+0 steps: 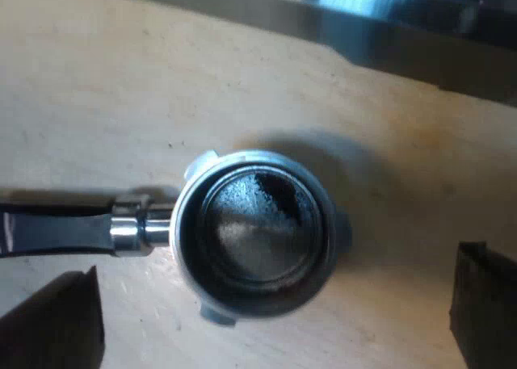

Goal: Put the handle in the coffee machine

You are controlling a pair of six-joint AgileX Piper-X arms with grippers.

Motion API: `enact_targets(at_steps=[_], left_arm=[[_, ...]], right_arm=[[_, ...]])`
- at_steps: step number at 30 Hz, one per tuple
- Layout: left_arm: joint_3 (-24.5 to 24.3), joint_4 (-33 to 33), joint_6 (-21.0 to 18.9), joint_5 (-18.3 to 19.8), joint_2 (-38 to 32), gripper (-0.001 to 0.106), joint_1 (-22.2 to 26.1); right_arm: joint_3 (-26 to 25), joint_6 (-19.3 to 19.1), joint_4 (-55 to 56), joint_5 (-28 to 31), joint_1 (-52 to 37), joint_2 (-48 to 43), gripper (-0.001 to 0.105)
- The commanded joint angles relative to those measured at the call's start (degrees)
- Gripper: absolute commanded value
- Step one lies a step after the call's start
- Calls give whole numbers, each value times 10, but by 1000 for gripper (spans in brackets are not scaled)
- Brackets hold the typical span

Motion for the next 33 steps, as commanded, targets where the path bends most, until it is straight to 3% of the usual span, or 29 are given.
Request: enact_targets(at_steps=[1, 10, 18, 28, 33], left_arm=[[-1, -4, -6, 16, 0, 75, 1], [40, -1, -20, 16, 0, 75, 1], [42, -4, -23, 16, 0, 75, 1], [42, -4, -23, 16, 0, 75, 1], [42, -7, -23, 16, 0, 75, 1]], right_arm=[[-2, -9, -7, -5, -2, 23, 87], [-2, -9, -22, -5, -2, 78, 87], [-9, -9, -52, -19, -6, 107, 87], [-27, -3, -52, -104, -43, 145, 87], [-27, -10, -29, -104, -42, 145, 87]])
